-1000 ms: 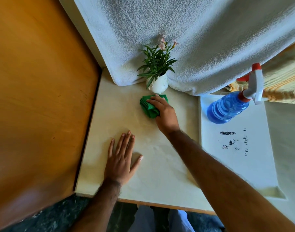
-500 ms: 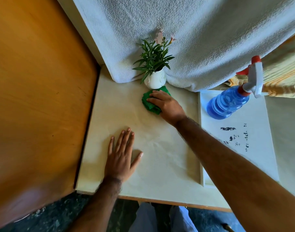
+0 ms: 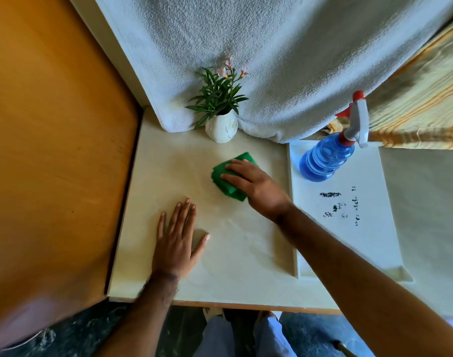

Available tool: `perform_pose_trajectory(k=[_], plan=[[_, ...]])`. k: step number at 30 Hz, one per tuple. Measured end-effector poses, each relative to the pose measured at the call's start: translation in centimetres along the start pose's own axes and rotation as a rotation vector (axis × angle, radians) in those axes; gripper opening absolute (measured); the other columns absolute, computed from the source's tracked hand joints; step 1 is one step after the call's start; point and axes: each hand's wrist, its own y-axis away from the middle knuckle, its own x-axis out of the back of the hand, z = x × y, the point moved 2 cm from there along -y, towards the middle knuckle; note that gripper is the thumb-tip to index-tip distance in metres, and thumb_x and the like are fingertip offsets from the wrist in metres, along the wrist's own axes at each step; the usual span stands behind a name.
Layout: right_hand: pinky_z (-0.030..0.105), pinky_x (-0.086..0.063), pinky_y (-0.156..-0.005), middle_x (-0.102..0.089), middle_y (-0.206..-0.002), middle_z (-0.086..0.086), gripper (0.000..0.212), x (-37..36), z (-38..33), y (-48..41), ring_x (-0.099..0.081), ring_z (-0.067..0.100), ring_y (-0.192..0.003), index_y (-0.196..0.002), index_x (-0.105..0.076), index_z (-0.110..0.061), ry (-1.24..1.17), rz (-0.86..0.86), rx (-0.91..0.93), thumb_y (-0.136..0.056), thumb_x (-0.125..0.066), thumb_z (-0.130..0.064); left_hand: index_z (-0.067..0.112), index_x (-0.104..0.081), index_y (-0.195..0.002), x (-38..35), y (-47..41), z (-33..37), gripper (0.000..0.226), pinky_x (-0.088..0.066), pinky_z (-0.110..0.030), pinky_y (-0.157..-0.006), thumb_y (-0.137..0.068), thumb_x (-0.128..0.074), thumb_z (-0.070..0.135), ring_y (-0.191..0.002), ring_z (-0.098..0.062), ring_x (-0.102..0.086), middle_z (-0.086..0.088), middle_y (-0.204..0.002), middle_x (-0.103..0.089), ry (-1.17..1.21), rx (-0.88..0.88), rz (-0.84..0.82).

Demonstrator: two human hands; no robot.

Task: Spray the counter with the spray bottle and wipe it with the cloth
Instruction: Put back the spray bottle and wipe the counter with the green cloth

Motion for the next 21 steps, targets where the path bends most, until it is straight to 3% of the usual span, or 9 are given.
perform_pose_trajectory(k=[3, 6, 9, 12, 17, 19, 21], plan=[[0.056, -0.039, -0.115, -0.058, -0.142, 0.021, 0.047, 2.6, 1.4, 4.5, -0.051, 0.041, -0.135, -0.136, -0.062, -0.005, 0.044, 0.081, -0.154, -0.092, -0.047, 0.005, 0.011, -0.024, -0.166, 0.2, 0.0, 0.0, 0.086, -0.026, -0.061, -0.127, -0.100, -0.038, 0.064, -0.160, -0.031, -0.026, -0.012, -0.174, -0.025, 0.007, -0.006, -0.015], [0.053, -0.043, -0.113, -0.061, -0.138, 0.020, 0.045, 4.8, 2.2, 9.3, -0.052, 0.041, -0.133, -0.134, -0.063, -0.002, 0.106, 0.170, -0.278, -0.096, -0.041, -0.003, 0.012, -0.023, -0.166, 0.2, 0.0, -0.1, 0.085, -0.025, -0.061, -0.127, -0.100, -0.034, 0.065, -0.161, -0.030, -0.024, -0.012, -0.175, -0.023, 0.021, -0.003, -0.033], [0.055, -0.046, -0.109, -0.063, -0.136, 0.019, 0.047, 5.6, 2.2, 14.2, -0.053, 0.041, -0.132, -0.132, -0.065, -0.001, 0.176, 0.215, -0.386, -0.090, -0.044, 0.006, 0.012, -0.024, -0.166, 0.4, 0.0, 0.0, 0.083, -0.025, -0.061, -0.127, -0.101, -0.035, 0.063, -0.161, -0.030, -0.024, -0.011, -0.175, -0.023, 0.031, 0.001, -0.025], [0.056, -0.045, -0.110, -0.061, -0.138, 0.021, 0.053, 5.3, 2.4, 18.0, -0.053, 0.040, -0.134, -0.132, -0.064, 0.001, 0.220, 0.199, -0.440, -0.081, -0.057, 0.016, 0.012, -0.025, -0.165, 0.5, 0.1, 0.2, 0.083, -0.025, -0.060, -0.127, -0.101, -0.036, 0.062, -0.161, -0.030, -0.025, -0.011, -0.175, -0.025, 0.043, -0.002, -0.011], [0.054, -0.039, -0.117, -0.054, -0.148, 0.020, 0.069, 4.0, 2.8, 20.8, -0.046, 0.037, -0.141, -0.140, -0.057, -0.003, 0.238, 0.093, -0.501, -0.076, -0.059, 0.023, 0.013, -0.024, -0.166, 0.3, 0.0, 0.1, 0.084, -0.024, -0.061, -0.128, -0.100, -0.033, 0.064, -0.161, -0.030, -0.023, -0.011, -0.175, -0.024, 0.054, 0.000, -0.037], [0.051, -0.029, -0.123, -0.040, -0.159, 0.017, 0.074, 3.4, 2.8, 21.7, -0.032, 0.032, -0.151, -0.151, -0.044, -0.007, 0.192, -0.007, -0.518, -0.082, -0.063, 0.012, 0.014, -0.022, -0.166, 0.2, 0.1, 0.1, 0.084, -0.022, -0.061, -0.128, -0.100, -0.032, 0.065, -0.162, -0.030, -0.021, -0.011, -0.175, -0.022, 0.052, 0.003, -0.049], [0.048, -0.018, -0.127, -0.023, -0.168, 0.012, 0.074, 3.4, 2.9, 22.4, -0.014, 0.025, -0.157, -0.159, -0.027, -0.012, 0.161, -0.096, -0.493, -0.093, -0.059, -0.016, 0.014, -0.020, -0.167, 0.2, 0.0, 0.2, 0.085, -0.021, -0.060, -0.129, -0.100, -0.030, 0.066, -0.162, -0.030, -0.021, -0.011, -0.175, -0.021, 0.047, 0.007, -0.077]])
